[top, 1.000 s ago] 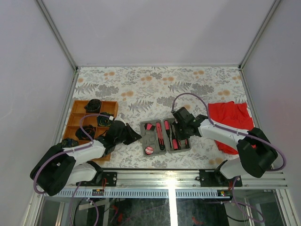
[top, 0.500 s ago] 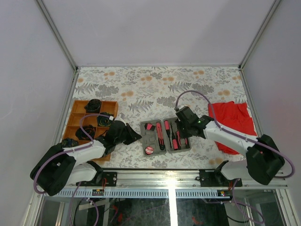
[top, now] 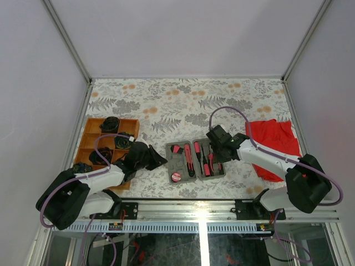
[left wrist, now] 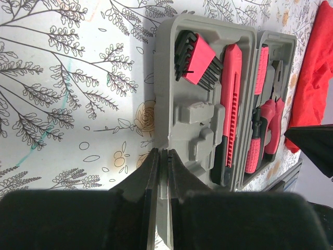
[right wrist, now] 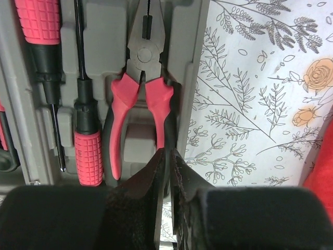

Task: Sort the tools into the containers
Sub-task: Adjust the pliers in the storage box.

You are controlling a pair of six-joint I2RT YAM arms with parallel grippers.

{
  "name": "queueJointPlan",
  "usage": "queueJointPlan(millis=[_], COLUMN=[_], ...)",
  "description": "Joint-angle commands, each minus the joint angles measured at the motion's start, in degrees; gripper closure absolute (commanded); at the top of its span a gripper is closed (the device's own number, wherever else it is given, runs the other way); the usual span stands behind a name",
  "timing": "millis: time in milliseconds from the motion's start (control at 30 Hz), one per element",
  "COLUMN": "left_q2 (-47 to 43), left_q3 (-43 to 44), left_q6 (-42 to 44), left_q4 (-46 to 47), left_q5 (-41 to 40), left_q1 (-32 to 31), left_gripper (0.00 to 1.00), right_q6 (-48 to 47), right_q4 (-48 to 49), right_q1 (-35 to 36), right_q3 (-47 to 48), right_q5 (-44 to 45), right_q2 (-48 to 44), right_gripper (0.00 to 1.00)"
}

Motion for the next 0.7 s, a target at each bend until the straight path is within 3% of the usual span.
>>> queueJointPlan(millis=[0, 500, 667], left_q2=[1.0, 1.8, 0.7], left_q3=[0.4, 0.3, -0.2], left_q6=[0.0, 0.2, 0.0], left_q4=[-2.4, -1.7, -2.0], left_q5=[0.3, 1.1, 0.8], left_q1=[-0.1, -0.2, -0.1], left_gripper=[1.0, 1.0, 1.0], right_q6=[-0.1, -0.7, -0.8], right_q4=[0.0, 0.7, 0.5], right_q1=[-0.8, -1.4, -1.4], right_q3=[-0.2, -1.0, 0.2], right_q5=[-1.2, -6.9, -3.2], right_q2=[1.8, 11.6, 5.9], right_gripper=[0.87, 0.93, 0.8])
